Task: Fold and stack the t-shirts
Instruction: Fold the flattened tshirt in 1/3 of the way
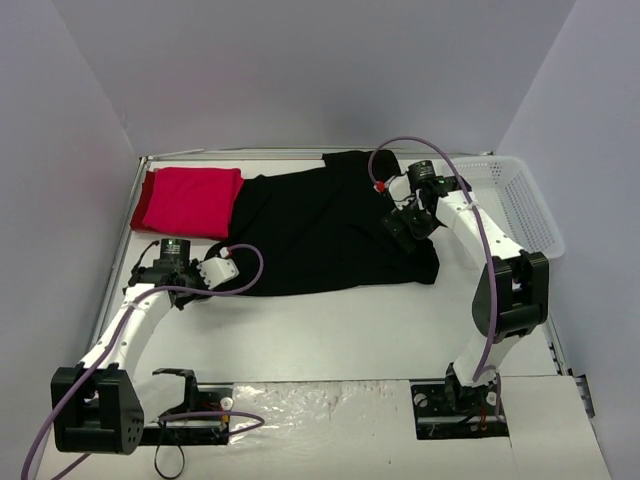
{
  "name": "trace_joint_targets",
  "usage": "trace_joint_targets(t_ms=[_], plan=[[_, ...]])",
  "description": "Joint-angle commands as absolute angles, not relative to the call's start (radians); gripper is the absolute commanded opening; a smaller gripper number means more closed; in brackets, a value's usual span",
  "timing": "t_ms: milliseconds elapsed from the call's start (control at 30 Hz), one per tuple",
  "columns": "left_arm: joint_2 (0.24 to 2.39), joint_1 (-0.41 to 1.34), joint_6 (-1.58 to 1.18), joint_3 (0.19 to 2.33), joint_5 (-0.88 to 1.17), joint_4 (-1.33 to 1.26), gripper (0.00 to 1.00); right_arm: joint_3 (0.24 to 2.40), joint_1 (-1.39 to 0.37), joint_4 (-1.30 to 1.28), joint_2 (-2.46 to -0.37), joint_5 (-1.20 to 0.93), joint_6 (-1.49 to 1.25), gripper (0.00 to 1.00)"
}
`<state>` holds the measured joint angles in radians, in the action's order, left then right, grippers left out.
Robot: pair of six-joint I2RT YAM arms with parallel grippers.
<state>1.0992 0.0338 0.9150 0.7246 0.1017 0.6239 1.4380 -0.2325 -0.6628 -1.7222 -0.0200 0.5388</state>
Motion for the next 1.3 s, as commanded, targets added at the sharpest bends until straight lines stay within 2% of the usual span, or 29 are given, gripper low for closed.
trace_joint_targets(t_ms=[0, 367, 833, 900, 967, 1000, 1267], plan=[[1.101, 0.038, 0.996, 0.721, 0.133, 0.626, 0.20, 1.424, -0.213, -0.653, -1.686, -0.046, 0.514, 1.00], [1.216, 0.041, 0.999, 0.700, 0.176, 0.558, 0.31, 1.424, -0.175, -0.655, -1.716, -0.057, 0.505, 1.00], [1.385, 0.054, 0.971, 0.736, 0.153, 0.474, 0.31, 1.419, -0.170, -0.655, -1.753, -0.061, 0.509, 1.00], [1.402, 0.052, 0.973, 0.735, 0.141, 0.451, 0.17, 1.416, -0.170, -0.655, -1.752, -0.066, 0.511, 1.00], [1.425, 0.054, 0.963, 0.741, 0.130, 0.436, 0.10, 1.411, -0.170, -0.655, -1.750, -0.071, 0.514, 1.00], [1.430, 0.055, 0.962, 0.742, 0.126, 0.433, 0.04, 1.410, -0.170, -0.655, -1.752, -0.071, 0.514, 1.00], [1.430, 0.058, 0.963, 0.730, 0.092, 0.410, 0.02, 1.397, -0.170, -0.679, -1.735, -0.075, 0.521, 1.00]])
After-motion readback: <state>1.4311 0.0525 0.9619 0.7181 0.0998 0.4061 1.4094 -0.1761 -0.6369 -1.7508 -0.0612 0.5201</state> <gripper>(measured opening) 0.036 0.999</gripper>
